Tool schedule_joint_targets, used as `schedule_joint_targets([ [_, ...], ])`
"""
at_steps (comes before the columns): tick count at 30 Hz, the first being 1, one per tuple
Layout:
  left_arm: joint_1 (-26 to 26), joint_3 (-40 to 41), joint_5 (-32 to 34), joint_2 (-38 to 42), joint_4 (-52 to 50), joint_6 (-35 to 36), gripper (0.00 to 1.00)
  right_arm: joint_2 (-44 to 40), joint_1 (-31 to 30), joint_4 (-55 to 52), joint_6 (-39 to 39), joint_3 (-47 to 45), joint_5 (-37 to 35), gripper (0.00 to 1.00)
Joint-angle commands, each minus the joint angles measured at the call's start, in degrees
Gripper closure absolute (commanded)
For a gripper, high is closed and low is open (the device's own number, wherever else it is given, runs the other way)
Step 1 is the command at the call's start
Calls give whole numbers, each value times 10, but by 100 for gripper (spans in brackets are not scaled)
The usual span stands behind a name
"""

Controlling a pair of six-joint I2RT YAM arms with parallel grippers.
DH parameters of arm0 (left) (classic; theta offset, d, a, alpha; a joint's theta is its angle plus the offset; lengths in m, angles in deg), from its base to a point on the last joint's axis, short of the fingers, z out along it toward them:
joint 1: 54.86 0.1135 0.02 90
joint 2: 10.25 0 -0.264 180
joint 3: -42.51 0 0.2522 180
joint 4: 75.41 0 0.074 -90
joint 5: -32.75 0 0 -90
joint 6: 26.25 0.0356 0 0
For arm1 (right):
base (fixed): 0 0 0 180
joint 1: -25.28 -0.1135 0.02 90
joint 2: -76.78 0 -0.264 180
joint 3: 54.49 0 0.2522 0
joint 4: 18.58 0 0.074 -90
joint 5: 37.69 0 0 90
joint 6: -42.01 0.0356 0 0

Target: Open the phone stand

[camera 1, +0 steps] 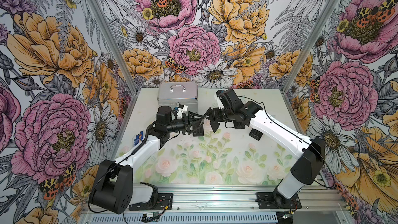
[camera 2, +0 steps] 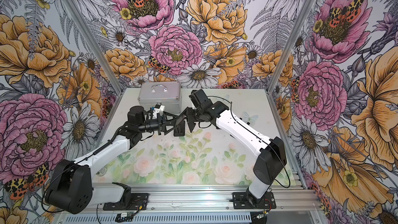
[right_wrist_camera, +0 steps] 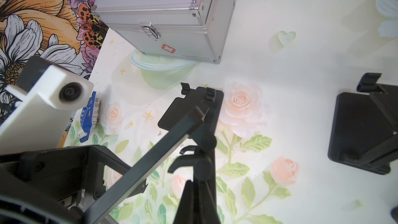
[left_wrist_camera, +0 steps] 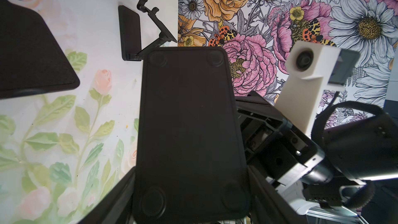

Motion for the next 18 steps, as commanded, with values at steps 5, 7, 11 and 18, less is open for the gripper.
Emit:
schedule_joint_targets([
  [5,9,-35,9,0,12,29,44,-14,-5,-4,-8,3,11,100],
  [7,13,-41,9,-8,12,33,44,-23,-6,-3,-14,1,22,100],
  [11,21,-55,8,-29,12,43,44,-41,-10,-4,-17,0,42,100],
  [18,32,-90,-2,-73,12,57,44,-58,-28,-3,-12,3,68,100],
])
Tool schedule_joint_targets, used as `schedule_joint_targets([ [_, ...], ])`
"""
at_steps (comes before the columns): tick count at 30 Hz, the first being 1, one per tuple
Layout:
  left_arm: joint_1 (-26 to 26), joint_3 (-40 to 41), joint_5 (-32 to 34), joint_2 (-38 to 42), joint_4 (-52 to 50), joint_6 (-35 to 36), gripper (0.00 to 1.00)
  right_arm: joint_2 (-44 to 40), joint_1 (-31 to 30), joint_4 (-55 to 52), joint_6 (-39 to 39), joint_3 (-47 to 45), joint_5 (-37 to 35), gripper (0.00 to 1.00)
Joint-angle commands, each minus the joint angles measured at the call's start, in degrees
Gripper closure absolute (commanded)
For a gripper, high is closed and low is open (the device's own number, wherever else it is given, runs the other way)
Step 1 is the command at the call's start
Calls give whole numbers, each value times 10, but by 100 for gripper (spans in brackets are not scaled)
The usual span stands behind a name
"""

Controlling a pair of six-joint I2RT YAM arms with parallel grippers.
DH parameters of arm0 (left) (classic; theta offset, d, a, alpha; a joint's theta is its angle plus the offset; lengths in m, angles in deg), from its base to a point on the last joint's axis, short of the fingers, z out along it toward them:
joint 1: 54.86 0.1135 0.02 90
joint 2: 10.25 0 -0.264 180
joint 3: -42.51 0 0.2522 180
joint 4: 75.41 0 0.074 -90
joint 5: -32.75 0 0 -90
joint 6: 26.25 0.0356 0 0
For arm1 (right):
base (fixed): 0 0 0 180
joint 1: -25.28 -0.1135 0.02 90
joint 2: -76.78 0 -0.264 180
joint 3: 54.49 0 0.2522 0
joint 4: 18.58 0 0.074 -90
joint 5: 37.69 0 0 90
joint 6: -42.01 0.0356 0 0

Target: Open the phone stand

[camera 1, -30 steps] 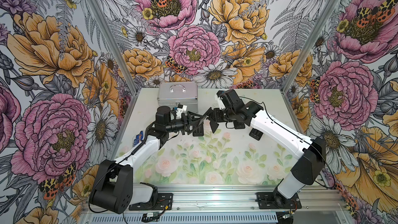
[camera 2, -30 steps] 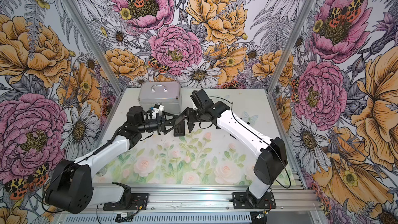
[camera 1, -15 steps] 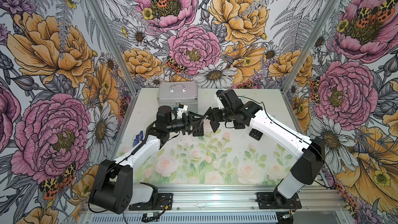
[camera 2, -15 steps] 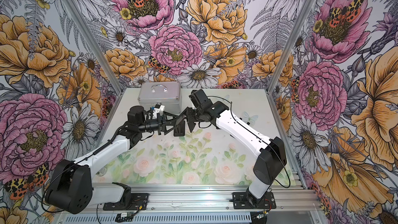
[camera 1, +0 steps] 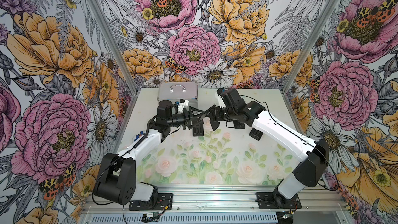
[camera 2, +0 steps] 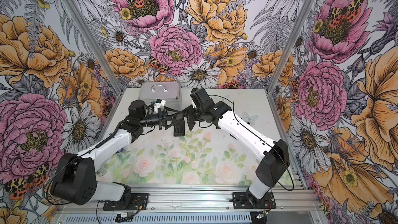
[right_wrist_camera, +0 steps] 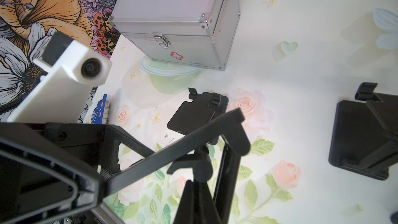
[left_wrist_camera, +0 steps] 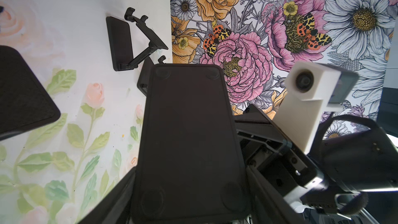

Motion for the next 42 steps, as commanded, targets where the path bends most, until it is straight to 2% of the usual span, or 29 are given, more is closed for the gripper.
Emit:
schedule_joint_targets([
  [1,19,-24,24,-24,21,29,44,-34,-20,-9,-8,4,64,100],
  [21,38,-74,2,-116,22,57,44,-9,-42,-9,15,84,143,100],
  [27,39,-87,-2,-132,22,58,44,12,-66,-9,17,107,163,100],
  [36,42,-93,-8,-132,22,54,43,24,-62,-9,16,114,157,100],
  [39,45,-97,-10,-124,22,49,38,25,-53,-10,18,117,153,100],
  [42,49,-102,-10,-115,22,44,25,24,-48,-10,20,119,154,100],
])
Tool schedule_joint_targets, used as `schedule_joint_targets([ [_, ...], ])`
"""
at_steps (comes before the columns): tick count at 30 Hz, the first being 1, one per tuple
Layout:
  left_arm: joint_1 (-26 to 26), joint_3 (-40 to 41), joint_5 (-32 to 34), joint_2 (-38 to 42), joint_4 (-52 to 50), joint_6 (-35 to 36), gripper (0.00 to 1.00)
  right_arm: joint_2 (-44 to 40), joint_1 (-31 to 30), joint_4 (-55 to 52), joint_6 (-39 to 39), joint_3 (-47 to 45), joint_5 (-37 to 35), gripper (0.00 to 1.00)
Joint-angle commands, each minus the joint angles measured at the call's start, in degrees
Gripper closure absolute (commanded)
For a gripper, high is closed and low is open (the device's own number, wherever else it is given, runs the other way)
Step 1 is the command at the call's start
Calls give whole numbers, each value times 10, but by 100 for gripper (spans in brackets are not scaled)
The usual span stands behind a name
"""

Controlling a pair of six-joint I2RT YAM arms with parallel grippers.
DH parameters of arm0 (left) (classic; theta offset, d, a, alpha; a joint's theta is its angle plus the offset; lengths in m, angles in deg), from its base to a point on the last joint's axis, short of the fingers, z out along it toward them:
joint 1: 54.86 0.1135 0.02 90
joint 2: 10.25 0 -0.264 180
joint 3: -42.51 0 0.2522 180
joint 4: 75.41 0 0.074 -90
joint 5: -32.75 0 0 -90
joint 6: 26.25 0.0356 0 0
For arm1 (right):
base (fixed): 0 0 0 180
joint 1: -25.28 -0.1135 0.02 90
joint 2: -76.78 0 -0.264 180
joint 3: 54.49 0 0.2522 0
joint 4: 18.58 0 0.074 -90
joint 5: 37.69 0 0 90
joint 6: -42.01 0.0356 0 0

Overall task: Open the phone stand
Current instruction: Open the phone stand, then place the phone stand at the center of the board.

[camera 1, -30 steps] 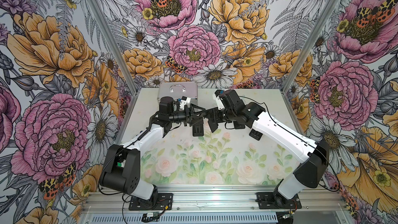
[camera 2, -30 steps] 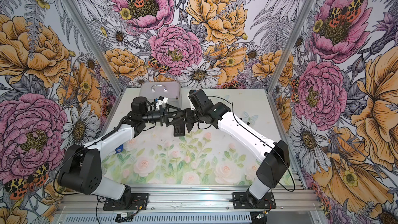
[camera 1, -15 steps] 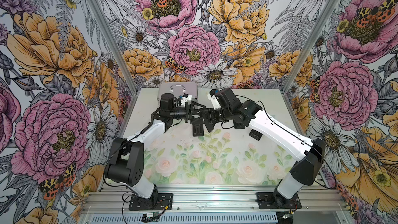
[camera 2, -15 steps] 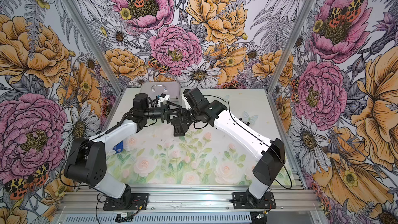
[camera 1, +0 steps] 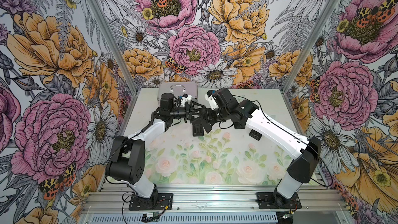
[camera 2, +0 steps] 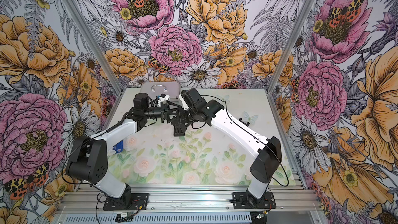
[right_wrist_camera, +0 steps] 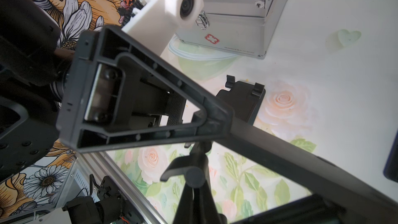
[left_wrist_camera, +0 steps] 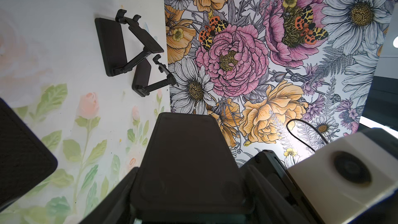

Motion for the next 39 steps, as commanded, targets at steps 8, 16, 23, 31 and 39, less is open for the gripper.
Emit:
schedule_joint_targets([
  [8,45,-8,83,18,4,33,1,-32,41,24,31,43,108,100],
  [16,67,5,119,61,-28,57,1,-67,92,27,66,-6,120,100],
  [23,60,-2,215,150,-187,148,1,-122,143,137,166,-138,178,100],
  [31,53,52,250,251,-247,167,1,-187,182,407,390,-364,235,100],
  [39,54,99,251,296,-268,172,1,-231,187,658,661,-561,189,100],
])
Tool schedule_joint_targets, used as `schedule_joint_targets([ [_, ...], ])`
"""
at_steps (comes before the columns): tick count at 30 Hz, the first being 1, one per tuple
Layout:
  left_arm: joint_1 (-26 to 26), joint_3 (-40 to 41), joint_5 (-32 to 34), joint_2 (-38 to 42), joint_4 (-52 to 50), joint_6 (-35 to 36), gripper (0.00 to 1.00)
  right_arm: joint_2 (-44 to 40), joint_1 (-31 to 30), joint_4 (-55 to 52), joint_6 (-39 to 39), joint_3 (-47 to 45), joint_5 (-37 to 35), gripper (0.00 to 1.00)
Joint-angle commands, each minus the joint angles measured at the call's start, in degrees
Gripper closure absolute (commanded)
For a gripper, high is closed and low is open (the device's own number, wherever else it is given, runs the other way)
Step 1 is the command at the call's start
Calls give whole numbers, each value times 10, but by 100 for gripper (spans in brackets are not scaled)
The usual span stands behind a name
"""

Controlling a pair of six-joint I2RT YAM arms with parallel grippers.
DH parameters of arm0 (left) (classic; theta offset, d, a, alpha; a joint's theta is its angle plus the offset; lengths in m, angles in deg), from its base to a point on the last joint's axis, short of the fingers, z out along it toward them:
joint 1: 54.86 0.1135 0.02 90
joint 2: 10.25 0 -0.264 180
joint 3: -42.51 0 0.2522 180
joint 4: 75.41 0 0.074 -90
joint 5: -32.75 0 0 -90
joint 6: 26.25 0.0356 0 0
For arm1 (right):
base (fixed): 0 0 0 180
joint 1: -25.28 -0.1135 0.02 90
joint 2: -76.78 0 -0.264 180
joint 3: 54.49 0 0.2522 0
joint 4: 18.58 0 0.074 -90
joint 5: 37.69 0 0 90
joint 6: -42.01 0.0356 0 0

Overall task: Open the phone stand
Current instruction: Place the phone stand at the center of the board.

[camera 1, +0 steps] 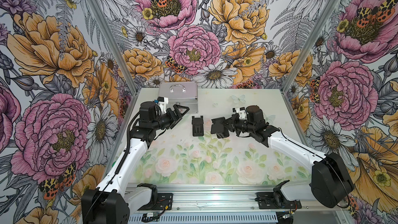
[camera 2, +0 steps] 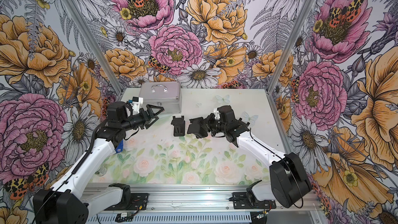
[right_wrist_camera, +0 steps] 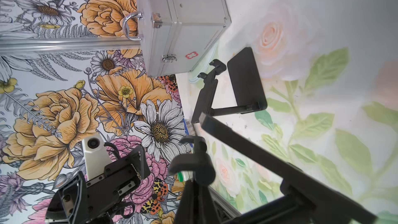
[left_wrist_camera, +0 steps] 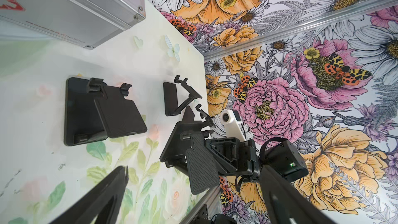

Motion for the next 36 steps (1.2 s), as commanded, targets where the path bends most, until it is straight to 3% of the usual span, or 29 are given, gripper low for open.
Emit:
schedule_joint_targets([
  [1,-3,11,13,14,-18,17,1,-40,2,171,172,-63,-36,100],
  [8,-4,5,10,8,-23,22,1,-122,-6,248,373,-223,-144,100],
  [13,-9,0,11,-2,-23,25,1,-170,-16,239,469,-289,-184,100],
  [32,-18,-5,10,-31,-23,38,1,-160,-34,227,523,-357,-185,100],
  [36,-19,-3,8,-31,-23,39,1,-172,-34,208,526,-366,-195,87],
])
